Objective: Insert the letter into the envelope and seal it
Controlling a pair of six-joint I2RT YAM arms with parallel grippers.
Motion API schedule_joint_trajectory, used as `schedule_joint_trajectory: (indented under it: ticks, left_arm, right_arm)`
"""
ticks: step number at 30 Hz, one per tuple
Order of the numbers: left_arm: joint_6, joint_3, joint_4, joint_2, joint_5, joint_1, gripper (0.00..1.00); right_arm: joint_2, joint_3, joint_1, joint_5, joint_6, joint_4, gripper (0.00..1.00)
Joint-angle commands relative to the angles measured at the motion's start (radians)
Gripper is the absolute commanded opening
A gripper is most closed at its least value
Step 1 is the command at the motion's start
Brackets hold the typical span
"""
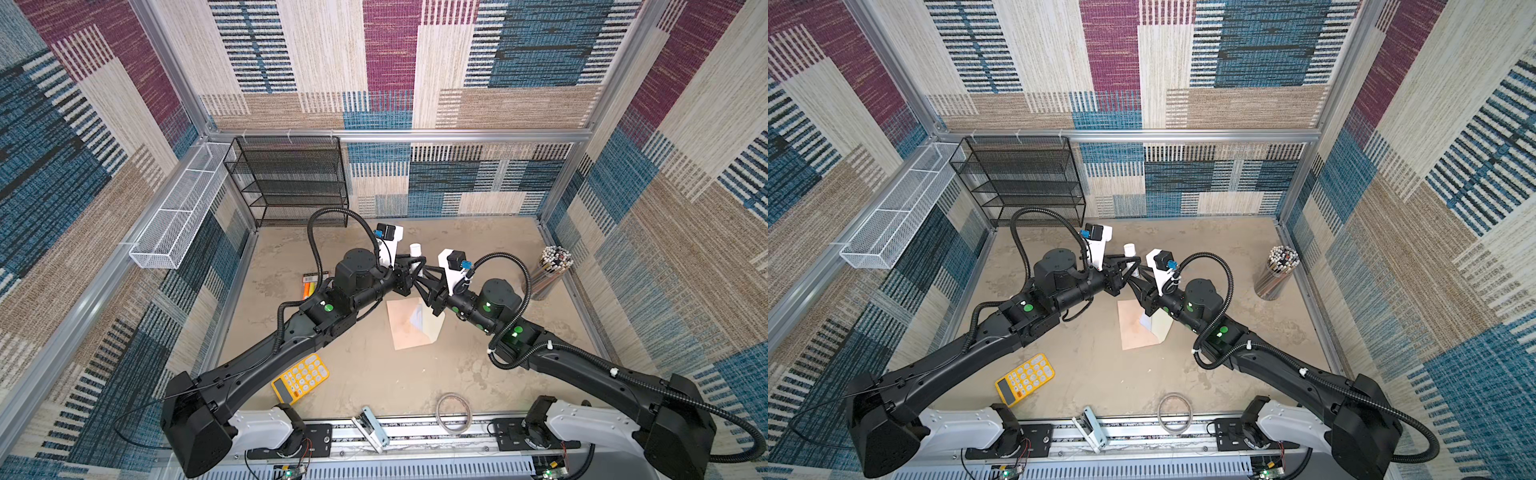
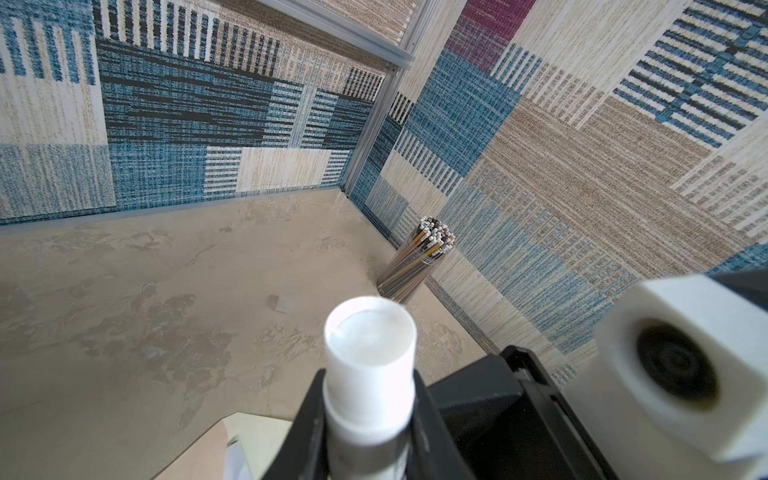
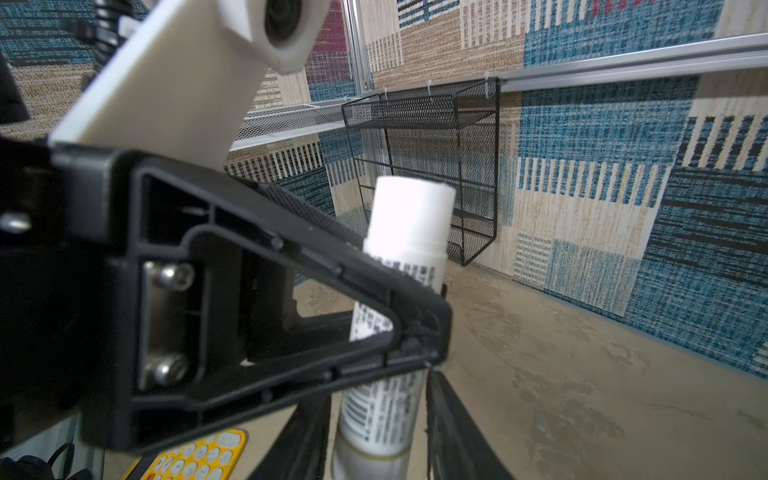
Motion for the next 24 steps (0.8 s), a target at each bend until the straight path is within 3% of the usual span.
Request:
schedule_joint_trajectory:
  ticks: [1,5,17,24]
  left_arm:
    - [0.025,0.002,0.016,-0.005,-0.014,0.000,0.00]
    - [0.030,0.005,0.015,-0.008,-0.016,0.000,0.00]
    - [0.008,0.000,0.033,0.021,0.031,0.000,0.00]
    - [-0.010,-0.013,0.057,0.039,0.200,0.021,0.00]
  right_arm:
    - [0.006,0.008,0.002,0.010,-0.010,-0.010,0.45]
    - [0.002,0.004,0.003,0.011,-0.013,-0.019,0.44]
    - [-0.008,0.015,0.003,-0.001,-0.012,-0.033,0.17]
    - [-0.037,0.010,0.003,-0.118,0.000,-0.031,0.10]
